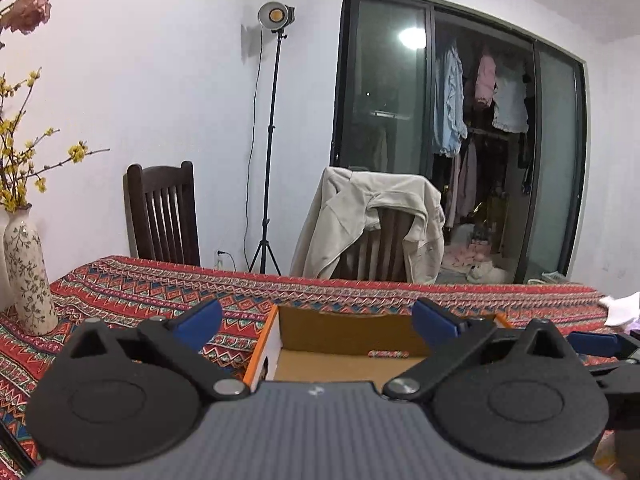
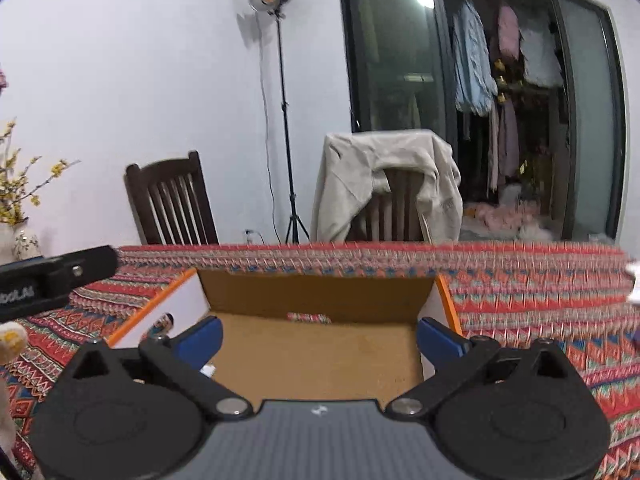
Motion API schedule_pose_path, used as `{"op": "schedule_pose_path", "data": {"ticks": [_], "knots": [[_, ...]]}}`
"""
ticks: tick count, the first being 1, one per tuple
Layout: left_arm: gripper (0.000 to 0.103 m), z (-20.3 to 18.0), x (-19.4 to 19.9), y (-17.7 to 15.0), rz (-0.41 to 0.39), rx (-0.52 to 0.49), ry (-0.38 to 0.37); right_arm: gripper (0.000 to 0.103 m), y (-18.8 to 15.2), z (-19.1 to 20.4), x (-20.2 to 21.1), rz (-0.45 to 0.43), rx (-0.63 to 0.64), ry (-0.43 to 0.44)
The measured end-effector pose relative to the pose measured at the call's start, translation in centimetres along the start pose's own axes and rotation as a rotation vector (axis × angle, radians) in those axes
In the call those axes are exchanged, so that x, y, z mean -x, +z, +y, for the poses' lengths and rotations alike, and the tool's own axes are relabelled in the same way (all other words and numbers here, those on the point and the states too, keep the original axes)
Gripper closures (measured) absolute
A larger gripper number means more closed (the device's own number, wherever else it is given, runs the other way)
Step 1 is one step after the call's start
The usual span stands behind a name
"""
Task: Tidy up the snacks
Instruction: 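Carry both packets over the orange box and open both grippers to drop them, then return both grippers to the snack pile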
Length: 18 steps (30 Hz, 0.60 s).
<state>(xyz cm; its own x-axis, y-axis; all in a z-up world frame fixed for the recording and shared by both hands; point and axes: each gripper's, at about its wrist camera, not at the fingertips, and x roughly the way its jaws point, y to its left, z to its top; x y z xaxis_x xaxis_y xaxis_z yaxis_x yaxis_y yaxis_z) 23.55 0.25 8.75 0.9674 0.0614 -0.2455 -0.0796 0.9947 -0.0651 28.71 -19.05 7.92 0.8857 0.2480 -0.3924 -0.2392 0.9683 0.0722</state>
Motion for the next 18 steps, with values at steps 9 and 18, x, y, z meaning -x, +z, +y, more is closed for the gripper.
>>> {"op": "schedule_pose_path", "data": {"ticks": [9,18], "knots": [[0.000,1.0,4.1,1.1,-0.048,-0.001,0.012,0.000,0.5,2.0,2.8,0.003,0.074,0.010],[0.000,2.0,7.2,0.4,-0.033,0.002,0.020,0.000,-0.9,2.9,5.5,0.024,0.080,0.013]]}}
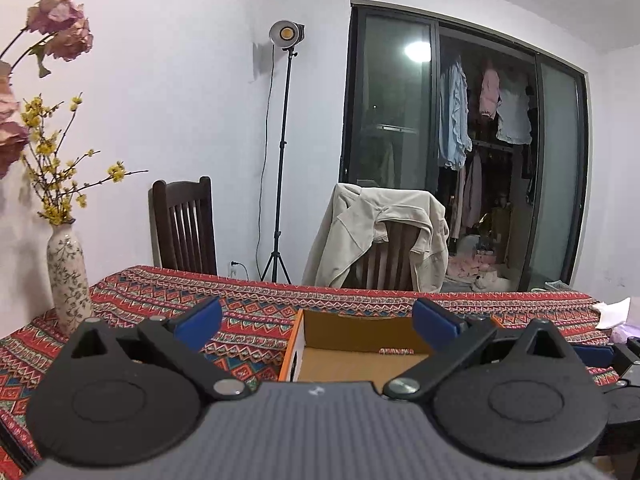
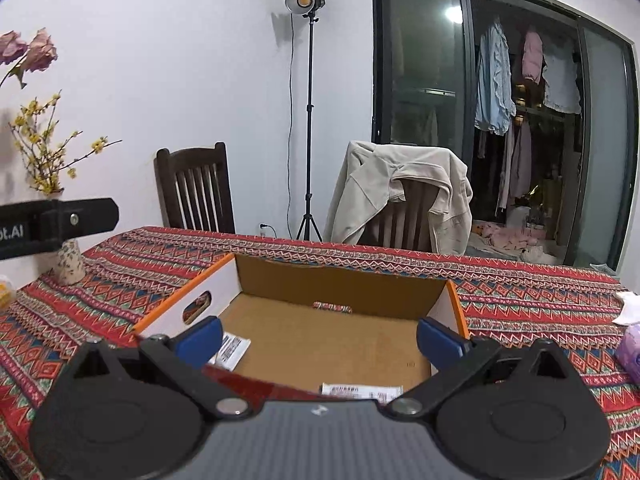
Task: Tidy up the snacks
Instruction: 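Return both grippers to the snack pile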
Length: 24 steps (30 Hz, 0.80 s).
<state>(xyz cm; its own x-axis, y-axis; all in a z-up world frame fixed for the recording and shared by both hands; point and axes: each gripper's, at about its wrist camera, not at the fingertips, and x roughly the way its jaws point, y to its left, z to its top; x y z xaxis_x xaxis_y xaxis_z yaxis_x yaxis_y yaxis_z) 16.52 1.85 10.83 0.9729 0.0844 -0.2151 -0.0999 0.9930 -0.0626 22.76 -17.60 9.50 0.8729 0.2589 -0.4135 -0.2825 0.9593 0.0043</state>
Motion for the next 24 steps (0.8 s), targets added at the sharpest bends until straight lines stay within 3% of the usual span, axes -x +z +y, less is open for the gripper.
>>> {"op": "schedule_pose_path", "data": {"ticks": [10,16,24], "knots": [[0.000,0.4,3.2,-2.1,0.040,-0.003,0.000,0.000,-2.2,0.5,3.3,0.017,-0.019,0.003],[0.000,1.2,4.6,-3.3,0.062,-0.007,0.011,0.000,-4.1,0.4,4.7,0.039,-0.050,0.063],[0.000,2.6,4.9,-5.6,0.125,0.019,0.026,0.000,-6.8,0.3,4.7,0.089,-0.056,0.025]]}}
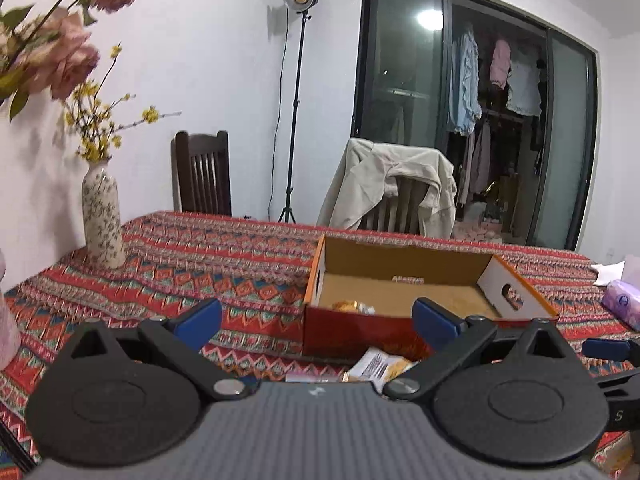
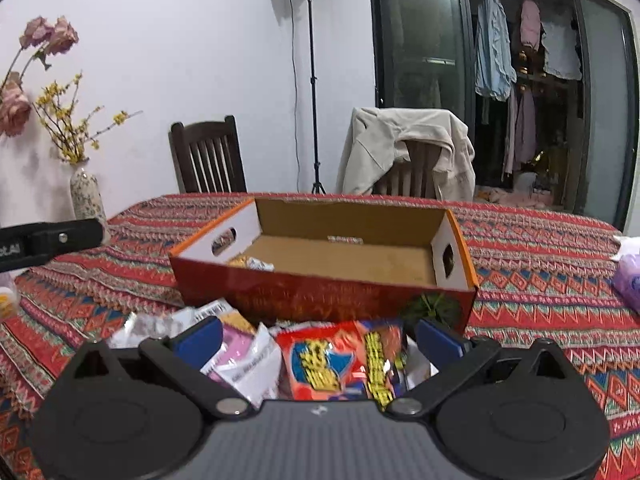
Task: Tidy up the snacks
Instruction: 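Return both grippers to the snack pile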
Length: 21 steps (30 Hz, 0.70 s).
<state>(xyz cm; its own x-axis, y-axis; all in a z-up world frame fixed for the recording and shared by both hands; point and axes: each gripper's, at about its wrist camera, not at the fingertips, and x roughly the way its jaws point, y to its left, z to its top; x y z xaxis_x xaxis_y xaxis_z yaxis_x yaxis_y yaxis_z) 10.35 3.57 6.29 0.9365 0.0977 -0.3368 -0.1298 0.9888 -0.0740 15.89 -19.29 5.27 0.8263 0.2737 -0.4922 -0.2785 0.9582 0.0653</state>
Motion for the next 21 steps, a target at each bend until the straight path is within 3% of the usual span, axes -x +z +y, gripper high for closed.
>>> {"op": "schedule_pose_path", "data": {"ticks": [9,13,15,17,21], "knots": [[0.000,1.6,0.0,-2.6,0.072,0.010,0.015,0.006,-2.8,-1.2,-1.1,0.062,-0.017,-0.022],[0.000,1.8,0.0,-3.4,0.092,0.012,0.005,0.018,-3.7,-1.3,-2.0,0.089,-0.018,-0.026],[0.000,1.7,-0.1,-3.7,0.104,0.009,0.005,0.020,-4.0,-1.4,-2.0,0.078,-0.031,-0.023],[0.000,1.7,-0.3,-3.9,0.112,0.003,0.008,0.030,-4.1,-1.2,-1.9,0.058,-0.022,-0.032],[0.000,1.4,-0.4,-4.1,0.123,0.008,0.001,0.041,-4.2,-0.9,-1.5,0.051,0.002,-0.024]]}}
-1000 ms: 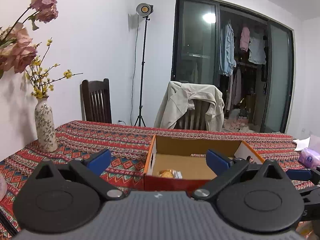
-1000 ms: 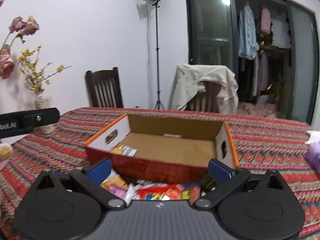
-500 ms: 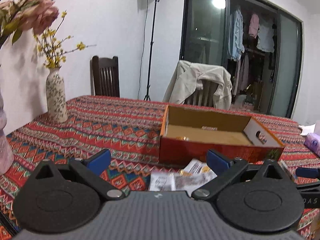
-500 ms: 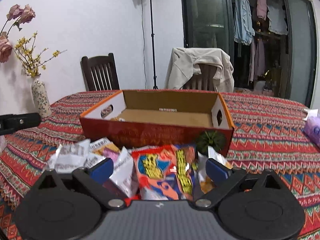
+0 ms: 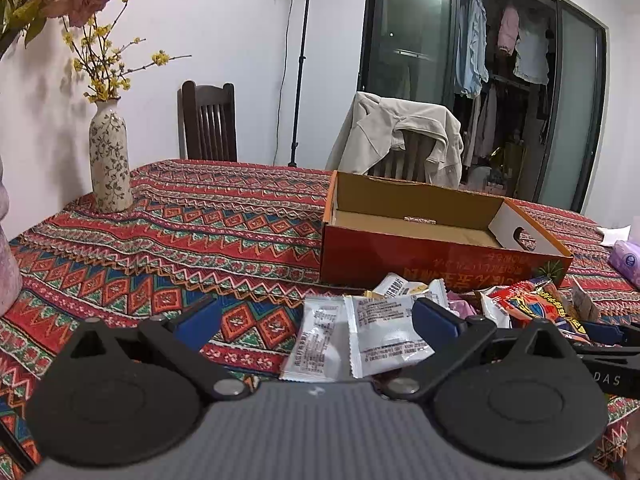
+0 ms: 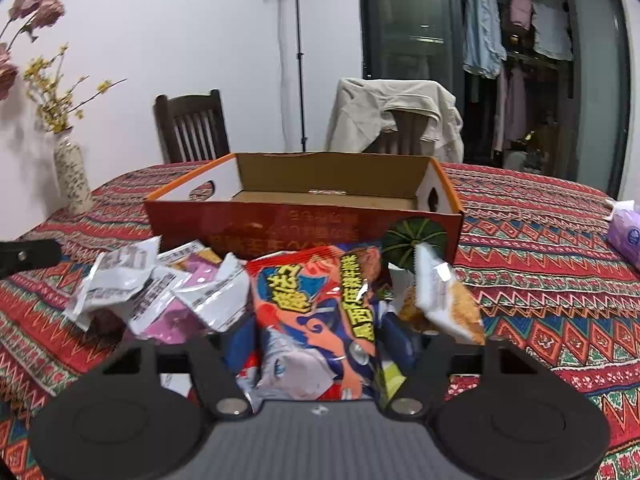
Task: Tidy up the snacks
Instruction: 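Return both grippers to the snack pile, then grasp the red-blue chip bag with the right gripper while the left grasps a white packet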
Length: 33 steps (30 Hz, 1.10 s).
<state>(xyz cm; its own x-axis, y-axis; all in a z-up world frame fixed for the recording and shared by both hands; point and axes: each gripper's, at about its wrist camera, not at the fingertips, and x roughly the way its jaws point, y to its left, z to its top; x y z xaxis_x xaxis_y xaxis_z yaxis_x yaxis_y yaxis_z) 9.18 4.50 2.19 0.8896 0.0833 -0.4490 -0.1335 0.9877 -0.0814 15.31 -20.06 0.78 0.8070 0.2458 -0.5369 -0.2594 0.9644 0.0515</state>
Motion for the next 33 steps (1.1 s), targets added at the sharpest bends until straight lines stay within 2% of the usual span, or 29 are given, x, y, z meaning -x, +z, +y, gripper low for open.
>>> {"op": "schedule_pose_path", "data": {"ticks": [1,4,9,13,17,23,30,33], "knots": [[0.000,-0.1,0.0,-0.1,0.000,0.001,-0.007,0.047,-0.1,0.0,0.2,-0.006,-0.004,0.000],[0.000,-0.7,-0.1,-0.1,-0.003,-0.005,-0.017,0.057,-0.4,-0.3,0.7,-0.034,-0.028,-0.013],[0.000,-1.9,-0.9,0.2,0.001,-0.022,-0.014,0.058,-0.7,-1.1,1.6,-0.097,-0.075,0.006],[0.000,-2.6,-1.9,0.1,0.010,0.023,-0.010,0.058,-0.1,-1.4,2.3,-0.139,-0.078,0.023],[0.000,-3.1,-3.2,-0.1,0.037,0.069,-0.025,0.058,0.4,-1.4,2.4,-0.138,-0.057,0.015],[0.000,-4.6,-4.6,-0.7,0.056,0.009,-0.012,0.058,0.2,-1.8,2.6,-0.171,-0.093,0.018],[0.000,-5.1,-5.8,-1.5,0.092,-0.008,-0.001,0.058,0.1,-1.6,1.7,-0.151,-0.085,0.037],[0.000,-5.2,-5.7,-1.7,0.079,-0.018,0.007,0.058,-0.1,-1.7,1.6,-0.152,-0.090,0.046]]}}
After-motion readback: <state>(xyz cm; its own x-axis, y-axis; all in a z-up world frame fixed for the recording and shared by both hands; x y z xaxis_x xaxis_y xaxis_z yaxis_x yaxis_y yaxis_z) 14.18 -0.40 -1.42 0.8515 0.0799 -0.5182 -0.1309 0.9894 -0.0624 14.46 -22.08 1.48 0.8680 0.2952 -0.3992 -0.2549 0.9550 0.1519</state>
